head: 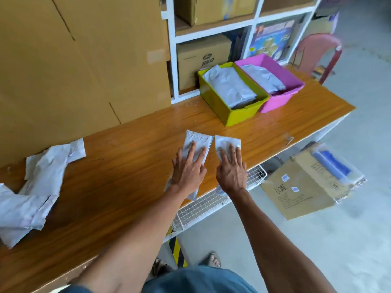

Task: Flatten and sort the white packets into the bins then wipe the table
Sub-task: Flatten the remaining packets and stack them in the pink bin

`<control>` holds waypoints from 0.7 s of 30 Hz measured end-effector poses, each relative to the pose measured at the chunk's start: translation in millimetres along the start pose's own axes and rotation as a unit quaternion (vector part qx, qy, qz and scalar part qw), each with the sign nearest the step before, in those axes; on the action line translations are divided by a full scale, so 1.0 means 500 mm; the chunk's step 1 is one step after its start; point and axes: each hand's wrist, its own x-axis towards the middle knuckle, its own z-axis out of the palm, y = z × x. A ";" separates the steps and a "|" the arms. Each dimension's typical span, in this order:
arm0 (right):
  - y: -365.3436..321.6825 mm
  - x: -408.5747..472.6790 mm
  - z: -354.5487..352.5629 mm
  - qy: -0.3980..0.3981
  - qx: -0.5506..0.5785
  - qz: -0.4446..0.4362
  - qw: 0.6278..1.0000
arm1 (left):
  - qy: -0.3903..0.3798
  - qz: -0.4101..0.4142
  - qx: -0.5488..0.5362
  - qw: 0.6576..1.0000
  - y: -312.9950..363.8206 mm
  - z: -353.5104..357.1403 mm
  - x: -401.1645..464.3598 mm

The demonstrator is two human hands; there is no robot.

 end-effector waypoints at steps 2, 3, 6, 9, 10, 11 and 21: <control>0.069 -0.015 -0.021 0.012 0.003 0.012 1.000 | -0.004 0.022 0.000 1.000 0.070 0.014 0.013; 0.107 -0.023 -0.032 0.020 0.000 0.019 1.000 | -0.009 0.035 0.000 0.999 0.107 0.024 0.021; 0.201 -0.043 -0.065 0.032 -0.007 0.046 0.998 | -0.018 0.073 0.001 0.997 0.198 0.051 0.036; 0.274 -0.057 -0.093 0.038 -0.011 0.065 0.997 | -0.016 0.110 -0.004 0.994 0.271 0.068 0.050; 0.298 -0.058 -0.102 0.042 -0.009 0.073 0.996 | -0.019 0.124 -0.010 0.992 0.294 0.072 0.058; 0.317 -0.057 -0.112 0.045 -0.005 0.080 0.996 | -0.021 0.135 -0.017 0.990 0.313 0.075 0.067; 0.510 0.041 -0.164 0.083 -0.008 0.129 0.988 | -0.012 0.197 -0.033 0.980 0.496 0.105 0.235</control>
